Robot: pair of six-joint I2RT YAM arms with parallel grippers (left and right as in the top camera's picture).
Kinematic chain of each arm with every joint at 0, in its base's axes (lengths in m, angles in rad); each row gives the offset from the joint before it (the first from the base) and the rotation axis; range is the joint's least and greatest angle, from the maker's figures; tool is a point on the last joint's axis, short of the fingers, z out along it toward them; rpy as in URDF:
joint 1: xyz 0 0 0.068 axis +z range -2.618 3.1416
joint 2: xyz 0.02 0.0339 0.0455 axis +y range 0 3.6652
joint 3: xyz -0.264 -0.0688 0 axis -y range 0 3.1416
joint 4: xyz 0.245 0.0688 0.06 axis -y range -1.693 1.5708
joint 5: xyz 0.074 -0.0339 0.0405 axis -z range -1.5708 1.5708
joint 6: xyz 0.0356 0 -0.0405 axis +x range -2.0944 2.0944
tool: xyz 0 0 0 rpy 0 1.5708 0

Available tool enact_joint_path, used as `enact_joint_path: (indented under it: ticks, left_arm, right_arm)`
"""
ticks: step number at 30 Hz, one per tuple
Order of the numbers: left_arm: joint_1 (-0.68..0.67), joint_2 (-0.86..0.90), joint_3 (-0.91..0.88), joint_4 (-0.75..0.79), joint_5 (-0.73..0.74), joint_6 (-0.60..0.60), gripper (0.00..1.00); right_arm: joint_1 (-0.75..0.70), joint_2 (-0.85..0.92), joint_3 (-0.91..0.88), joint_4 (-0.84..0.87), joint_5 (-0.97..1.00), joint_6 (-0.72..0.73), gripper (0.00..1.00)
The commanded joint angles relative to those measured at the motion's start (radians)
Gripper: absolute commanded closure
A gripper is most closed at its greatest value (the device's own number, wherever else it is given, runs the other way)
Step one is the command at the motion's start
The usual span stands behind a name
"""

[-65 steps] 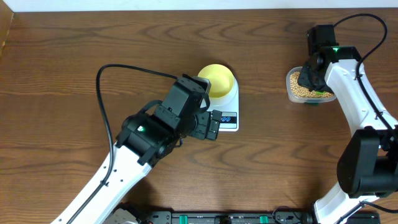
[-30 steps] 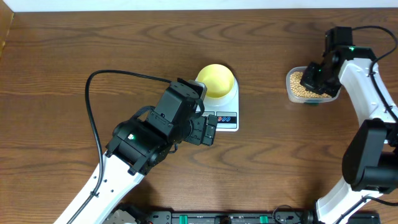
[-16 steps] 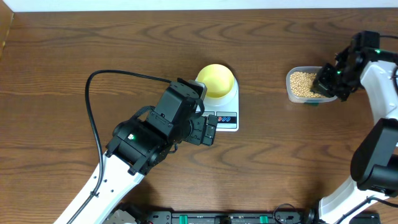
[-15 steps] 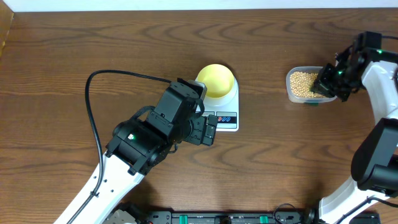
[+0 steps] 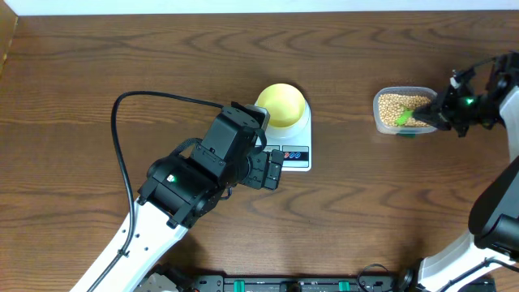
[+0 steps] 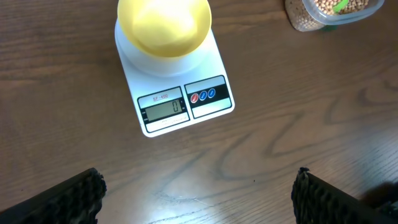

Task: Scoop item into bowl and weigh 50g on scale
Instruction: 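Dip the held scoop into the soybean tub with the right gripper, then lift the filled scoop and carry it over the yellow bowl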

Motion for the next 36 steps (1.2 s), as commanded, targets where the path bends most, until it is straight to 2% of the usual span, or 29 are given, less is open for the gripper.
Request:
enact_joint_path:
  ticks: [1, 12, 23, 36]
  left_arm:
    - [0.003, -0.01, 0.018, -0.003, 0.01, 0.001, 0.02]
    - [0.003, -0.01, 0.018, -0.003, 0.01, 0.001, 0.02]
    - [0.003, -0.01, 0.016, -0.023, 0.01, 0.001, 0.02]
    - [0.003, -0.005, 0.016, -0.033, 0.009, 0.001, 0.02]
  right_arm:
    - [-0.038, -0.013, -0.003, -0.005, -0.06, -0.071, 0.99]
    - [-0.073, -0.013, -0.003, -0.008, -0.351, -0.212, 0.99]
    - [-0.108, -0.013, -0.003, -0.009, -0.474, -0.231, 0.99]
    - [-0.1, -0.013, -0.003, -0.009, -0.751, -0.24, 0.99]
